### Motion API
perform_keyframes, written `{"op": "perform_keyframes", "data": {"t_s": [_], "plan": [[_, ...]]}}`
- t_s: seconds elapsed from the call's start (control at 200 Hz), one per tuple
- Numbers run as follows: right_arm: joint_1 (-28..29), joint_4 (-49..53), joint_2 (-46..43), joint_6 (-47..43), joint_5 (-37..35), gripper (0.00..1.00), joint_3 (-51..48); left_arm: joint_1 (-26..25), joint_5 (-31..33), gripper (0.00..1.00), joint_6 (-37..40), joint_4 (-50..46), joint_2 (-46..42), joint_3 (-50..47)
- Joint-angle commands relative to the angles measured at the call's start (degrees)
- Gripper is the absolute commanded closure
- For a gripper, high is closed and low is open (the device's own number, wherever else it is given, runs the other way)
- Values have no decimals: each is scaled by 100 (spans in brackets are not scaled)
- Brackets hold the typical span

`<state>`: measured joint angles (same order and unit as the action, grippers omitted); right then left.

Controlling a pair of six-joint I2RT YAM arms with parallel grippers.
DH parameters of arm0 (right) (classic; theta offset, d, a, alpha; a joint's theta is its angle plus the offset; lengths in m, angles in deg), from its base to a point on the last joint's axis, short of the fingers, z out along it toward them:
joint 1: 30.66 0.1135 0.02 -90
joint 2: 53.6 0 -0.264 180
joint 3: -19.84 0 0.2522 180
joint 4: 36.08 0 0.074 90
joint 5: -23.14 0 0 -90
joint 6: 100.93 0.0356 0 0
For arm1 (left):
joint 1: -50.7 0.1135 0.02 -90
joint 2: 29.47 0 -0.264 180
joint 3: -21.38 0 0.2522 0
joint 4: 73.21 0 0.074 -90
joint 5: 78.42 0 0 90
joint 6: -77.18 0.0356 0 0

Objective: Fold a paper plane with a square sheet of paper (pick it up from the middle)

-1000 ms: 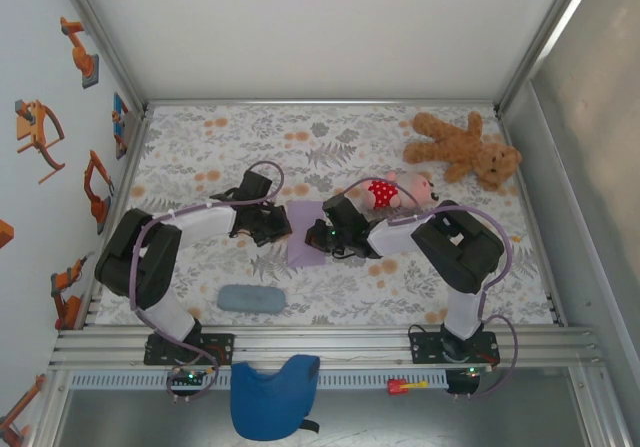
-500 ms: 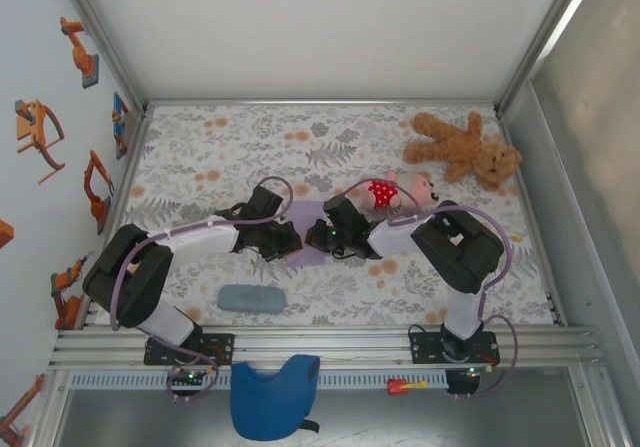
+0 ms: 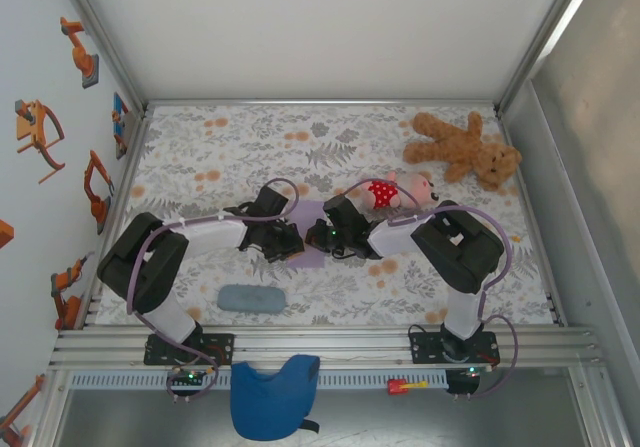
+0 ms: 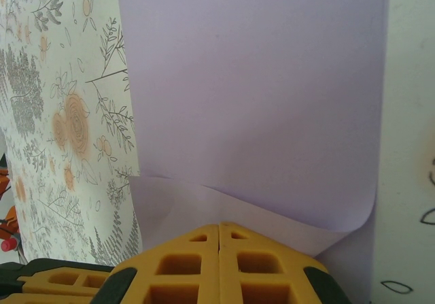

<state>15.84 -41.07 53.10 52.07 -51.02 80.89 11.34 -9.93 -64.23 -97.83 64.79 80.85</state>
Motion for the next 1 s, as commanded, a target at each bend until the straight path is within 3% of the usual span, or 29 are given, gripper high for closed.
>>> {"op": "perform_keyframes", "data": {"t_s": [0.0,0.997], "plan": [[-44,982,361,2,-230,100,-255,-33,-98,91,241,-272,135,191],[-90,1277,483,-51,-251,100,-202,-19,564,99,1257,-2087,221,465]]}}
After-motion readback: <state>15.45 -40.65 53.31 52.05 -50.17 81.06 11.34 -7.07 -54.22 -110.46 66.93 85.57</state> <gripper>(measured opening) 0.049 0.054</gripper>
